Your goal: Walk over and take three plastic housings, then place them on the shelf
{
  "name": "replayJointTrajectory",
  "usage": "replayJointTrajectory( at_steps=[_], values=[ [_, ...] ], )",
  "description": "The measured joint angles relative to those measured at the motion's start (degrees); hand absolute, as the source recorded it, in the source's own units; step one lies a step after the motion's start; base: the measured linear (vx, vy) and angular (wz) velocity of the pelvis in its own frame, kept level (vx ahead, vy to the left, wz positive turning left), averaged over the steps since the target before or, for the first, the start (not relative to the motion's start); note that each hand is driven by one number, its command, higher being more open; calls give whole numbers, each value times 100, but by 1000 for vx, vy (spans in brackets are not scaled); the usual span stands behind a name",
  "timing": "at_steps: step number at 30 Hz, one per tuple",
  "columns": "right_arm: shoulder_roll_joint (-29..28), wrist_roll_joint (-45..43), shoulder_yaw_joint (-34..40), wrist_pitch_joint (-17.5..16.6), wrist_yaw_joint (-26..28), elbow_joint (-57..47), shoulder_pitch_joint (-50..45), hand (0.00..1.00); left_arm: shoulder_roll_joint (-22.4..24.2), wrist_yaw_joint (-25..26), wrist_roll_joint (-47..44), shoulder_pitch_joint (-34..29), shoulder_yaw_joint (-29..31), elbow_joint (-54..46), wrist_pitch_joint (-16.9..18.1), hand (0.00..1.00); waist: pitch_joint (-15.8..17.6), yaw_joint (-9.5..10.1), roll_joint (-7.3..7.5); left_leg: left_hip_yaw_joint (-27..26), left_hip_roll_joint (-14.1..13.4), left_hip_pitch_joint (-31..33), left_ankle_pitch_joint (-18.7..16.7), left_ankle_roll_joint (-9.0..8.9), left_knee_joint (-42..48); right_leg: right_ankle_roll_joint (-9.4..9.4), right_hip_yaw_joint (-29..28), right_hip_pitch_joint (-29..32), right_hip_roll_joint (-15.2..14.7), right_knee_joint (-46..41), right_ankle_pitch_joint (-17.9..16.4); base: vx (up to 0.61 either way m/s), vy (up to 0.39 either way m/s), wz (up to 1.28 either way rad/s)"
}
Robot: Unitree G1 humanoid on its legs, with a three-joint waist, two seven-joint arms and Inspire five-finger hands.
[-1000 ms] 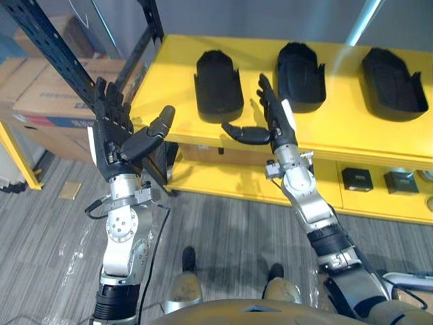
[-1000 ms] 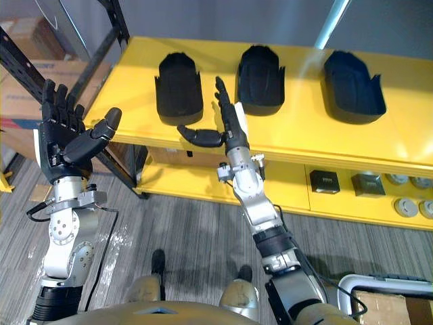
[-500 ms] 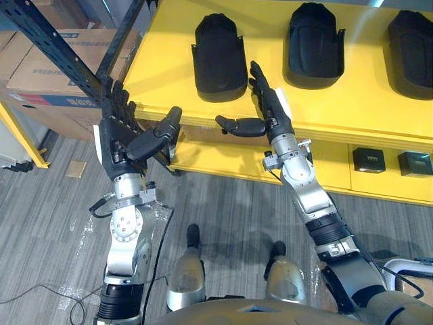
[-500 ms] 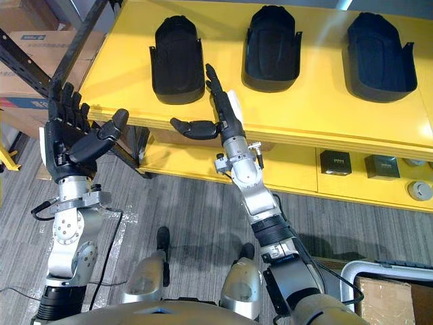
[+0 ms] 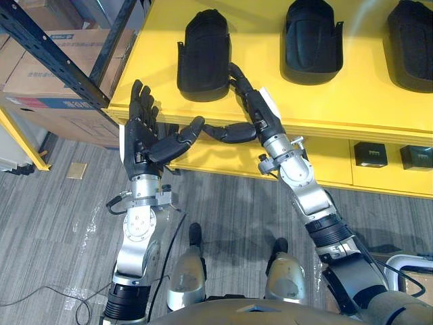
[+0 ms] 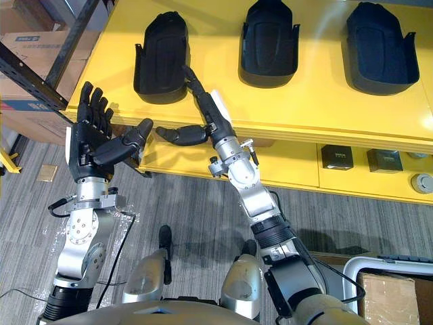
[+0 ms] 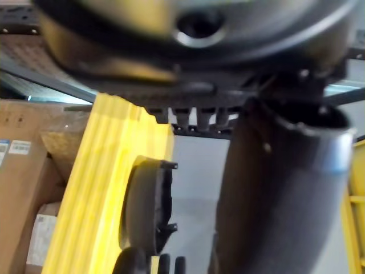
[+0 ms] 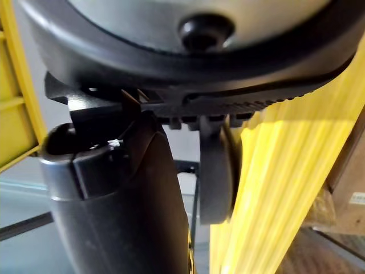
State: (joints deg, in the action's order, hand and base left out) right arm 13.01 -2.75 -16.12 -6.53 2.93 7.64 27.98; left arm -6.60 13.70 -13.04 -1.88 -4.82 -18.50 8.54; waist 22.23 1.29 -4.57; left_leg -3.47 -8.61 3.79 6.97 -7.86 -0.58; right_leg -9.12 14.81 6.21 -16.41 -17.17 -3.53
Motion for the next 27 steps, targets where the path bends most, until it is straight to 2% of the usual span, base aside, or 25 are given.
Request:
replayJointTrajectory(
  at_steps=[8, 12, 16, 18, 22, 25, 27],
  values=[
    [-57, 209, -37, -1, -78, -346, 2, 100, -2, 22, 22, -28, -96, 91, -36, 100, 130, 6, -68, 1, 20, -5, -28, 13, 38, -29, 11, -1, -42, -101, -81, -27, -6, 1],
    [-57, 447, -30, -3, -424, -348, 3, 100, -4, 116, 253, -61, -216, 174, -122, 100, 145, 5, -80, 1, 20, -5, -26, 12, 38, -22, 13, 1, -44, -109, -76, 0, 0, 0],
    [-26, 1014, 154, -29, -1070, -551, -26, 100, -14, 445, 789, -58, -202, 247, -162, 100, 145, -3, -81, -12, 21, -10, -23, 9, 39, -36, -19, 51, -51, -185, -78, 1, -4, -2],
    [-2, 1155, 404, -198, -1342, -977, -181, 100, -29, 625, 1107, -55, -154, 246, -218, 100, 146, -2, -82, -65, 22, -23, -23, 9, 39, -38, -62, 65, -51, -183, -77, 6, -9, -8],
    [84, 1150, 1190, -1105, -1825, -2256, -969, 100, -132, 1007, 1460, -38, 177, 246, -375, 100, 146, -118, -82, -158, 22, -61, -26, 8, 39, -40, -125, 73, -49, -168, -75, 3, -2, -7],
    [78, 1151, 1752, -1476, -2156, -2757, -1666, 100, -145, 1383, 1601, -26, 486, 243, -401, 100, 145, -199, -82, -324, 13, -160, -98, -2, 46, -44, -286, 95, -29, -151, -73, -18, 1, -25],
    [76, 1153, 1972, -1548, -2306, -2851, -2095, 100, -164, 1620, 1789, -17, 621, 238, -513, 100, 145, -300, -82, -443, 5, -180, -154, 1, 46, -48, -388, 129, -6, -60, -70, -39, 15, -32]
  ],
)
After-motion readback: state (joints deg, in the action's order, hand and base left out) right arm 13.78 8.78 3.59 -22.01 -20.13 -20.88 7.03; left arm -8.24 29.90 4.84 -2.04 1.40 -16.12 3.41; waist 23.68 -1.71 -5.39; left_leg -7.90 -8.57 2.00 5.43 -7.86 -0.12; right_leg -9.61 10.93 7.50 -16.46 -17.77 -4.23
